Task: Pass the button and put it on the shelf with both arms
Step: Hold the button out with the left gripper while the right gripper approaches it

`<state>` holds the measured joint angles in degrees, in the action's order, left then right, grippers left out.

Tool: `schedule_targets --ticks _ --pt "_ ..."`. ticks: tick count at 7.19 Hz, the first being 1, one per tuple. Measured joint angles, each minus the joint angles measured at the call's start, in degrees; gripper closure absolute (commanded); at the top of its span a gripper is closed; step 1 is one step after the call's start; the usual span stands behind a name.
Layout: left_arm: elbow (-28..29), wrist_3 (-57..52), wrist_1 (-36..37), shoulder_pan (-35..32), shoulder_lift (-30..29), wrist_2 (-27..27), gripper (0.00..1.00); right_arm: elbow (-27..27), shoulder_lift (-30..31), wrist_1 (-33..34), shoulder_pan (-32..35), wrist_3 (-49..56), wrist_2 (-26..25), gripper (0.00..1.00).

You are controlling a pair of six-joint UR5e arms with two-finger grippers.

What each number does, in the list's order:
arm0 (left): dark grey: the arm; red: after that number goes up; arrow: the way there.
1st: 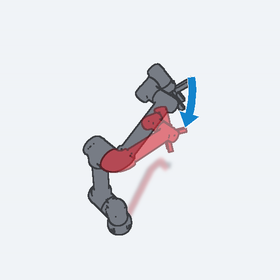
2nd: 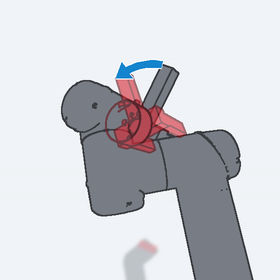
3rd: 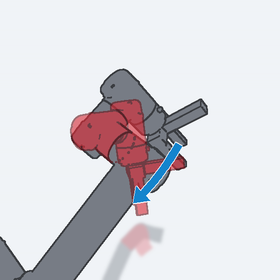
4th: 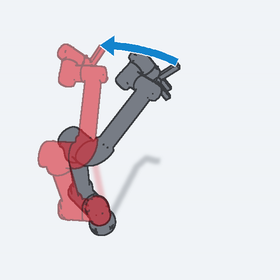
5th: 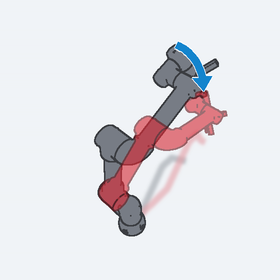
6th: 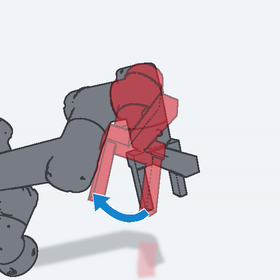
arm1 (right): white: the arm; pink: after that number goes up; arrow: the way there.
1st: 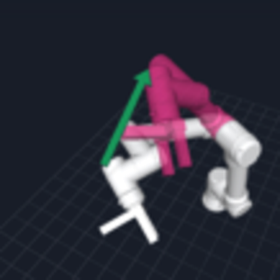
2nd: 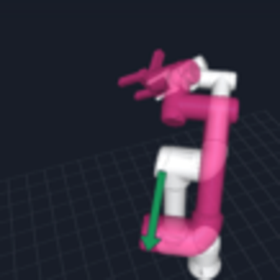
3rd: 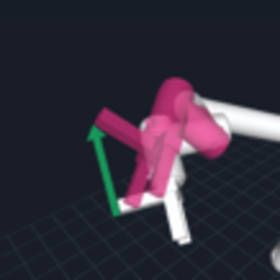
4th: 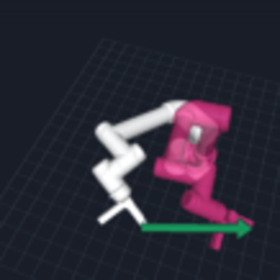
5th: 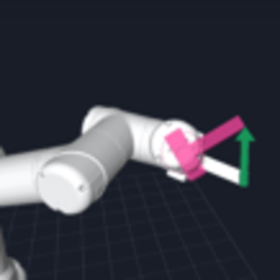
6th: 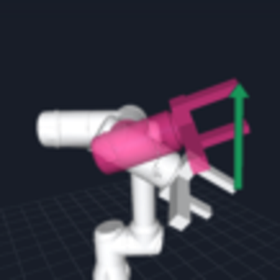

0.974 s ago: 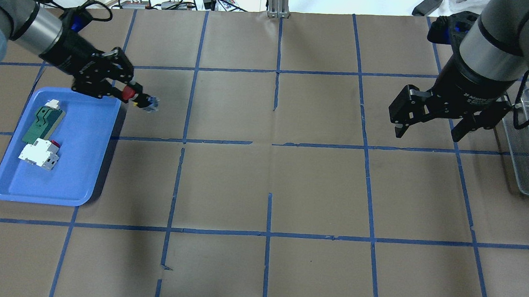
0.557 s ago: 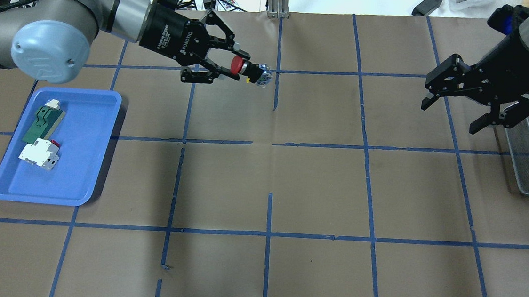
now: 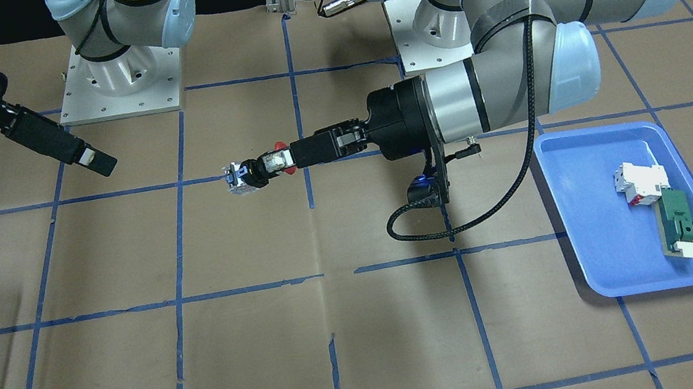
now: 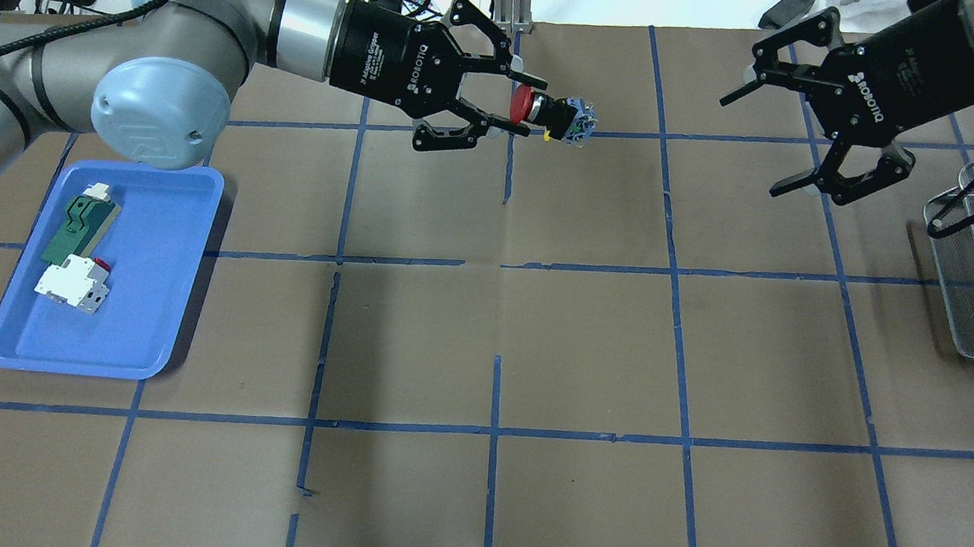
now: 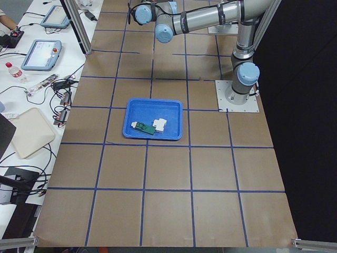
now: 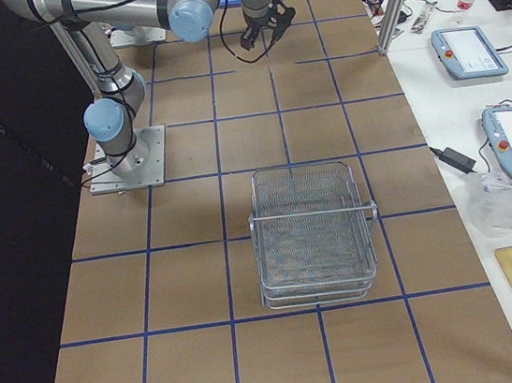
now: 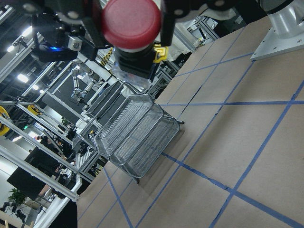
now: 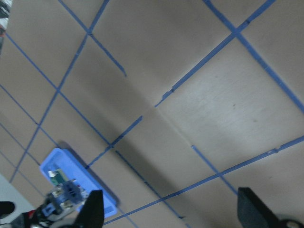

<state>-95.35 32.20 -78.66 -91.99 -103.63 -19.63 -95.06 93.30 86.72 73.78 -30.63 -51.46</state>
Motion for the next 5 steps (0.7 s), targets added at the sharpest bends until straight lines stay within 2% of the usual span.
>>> schedule_targets --ticks 2,5 --pt "0.08 2.67 0.90 -2.36 -0.86 3.80 1.00 0.28 -0.97 1.29 -0.02 -10.64 5.92 0.00" --pt "0.24 3.16 1.98 -4.74 -1.05 7.81 1.00 -0.27 -3.61 1.49 0.11 -26.80 10.28 0.00"
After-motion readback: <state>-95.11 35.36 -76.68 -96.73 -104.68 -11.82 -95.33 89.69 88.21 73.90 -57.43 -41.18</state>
